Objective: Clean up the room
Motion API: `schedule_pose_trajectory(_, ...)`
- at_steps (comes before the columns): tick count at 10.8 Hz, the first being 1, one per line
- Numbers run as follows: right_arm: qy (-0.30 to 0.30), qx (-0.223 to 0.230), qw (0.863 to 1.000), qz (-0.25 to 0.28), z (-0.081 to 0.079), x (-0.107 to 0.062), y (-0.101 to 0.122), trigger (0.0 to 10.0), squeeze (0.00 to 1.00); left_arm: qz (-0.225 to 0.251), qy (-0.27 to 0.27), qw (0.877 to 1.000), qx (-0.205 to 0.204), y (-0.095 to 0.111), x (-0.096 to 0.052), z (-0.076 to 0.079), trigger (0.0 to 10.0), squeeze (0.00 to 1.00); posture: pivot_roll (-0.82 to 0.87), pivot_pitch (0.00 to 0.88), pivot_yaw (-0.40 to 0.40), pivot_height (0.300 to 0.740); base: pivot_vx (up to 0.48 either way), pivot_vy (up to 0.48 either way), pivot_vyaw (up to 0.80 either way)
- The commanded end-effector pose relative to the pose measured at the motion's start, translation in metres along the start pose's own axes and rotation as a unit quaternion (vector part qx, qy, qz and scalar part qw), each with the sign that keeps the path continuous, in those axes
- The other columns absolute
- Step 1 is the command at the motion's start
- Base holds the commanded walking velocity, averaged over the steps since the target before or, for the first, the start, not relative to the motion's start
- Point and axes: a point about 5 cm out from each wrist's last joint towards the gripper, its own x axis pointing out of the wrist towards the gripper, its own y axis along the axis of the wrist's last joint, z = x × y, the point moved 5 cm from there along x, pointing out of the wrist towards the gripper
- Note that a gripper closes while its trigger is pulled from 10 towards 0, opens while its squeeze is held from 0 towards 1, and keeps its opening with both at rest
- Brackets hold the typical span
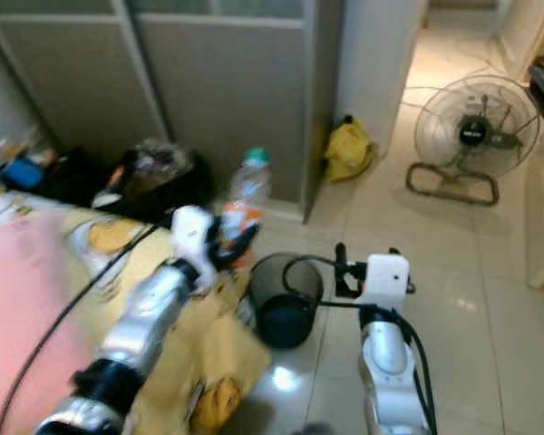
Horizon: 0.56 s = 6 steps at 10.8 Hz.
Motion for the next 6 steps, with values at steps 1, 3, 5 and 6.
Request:
schedule_pose_trajectory(1, 0.004, 0.013, 1.0, 0.013, -0.008, 0.005, 0.007, 10.0, 0.0, 0.001, 0.002, 1.0, 0.011, 0.007, 0.002, -0.006, 10.0, 0.0, -0.09, 0.0, 0.105, 0.74, 0.465, 0.0, 0.0)
schedule_pose_trajectory(3, 0.004, 0.018, 1.0, 0.014, -0.012, 0.003, 0.006, 10.0, 0.0, 0.003, -0.019, 1.0, 0.011, 0.011, 0.01, 0.003, 10.0, 0.0, -0.09, 0.0, 0.11, 0.74, 0.465, 0.0, 0.0)
schedule_pose_trajectory(5, 0.007, 0.018, 1.0, 0.013, -0.013, 0.0, 0.003, 10.0, 0.0, -0.001, -0.05, 0.999, 0.012, 0.01, 0.015, 0.018, 10.0, 0.0, -0.1, 0.0, 0.116, 0.74, 0.465, 0.0, 0.0)
schedule_pose_trajectory(6, 0.008, 0.019, 1.0, 0.012, -0.014, -0.003, 0.002, 10.0, 0.0, -0.005, -0.069, 0.997, 0.018, 0.009, 0.017, 0.026, 10.0, 0.0, -0.1, 0.0, 0.12, 0.74, 0.465, 0.0, 0.0)
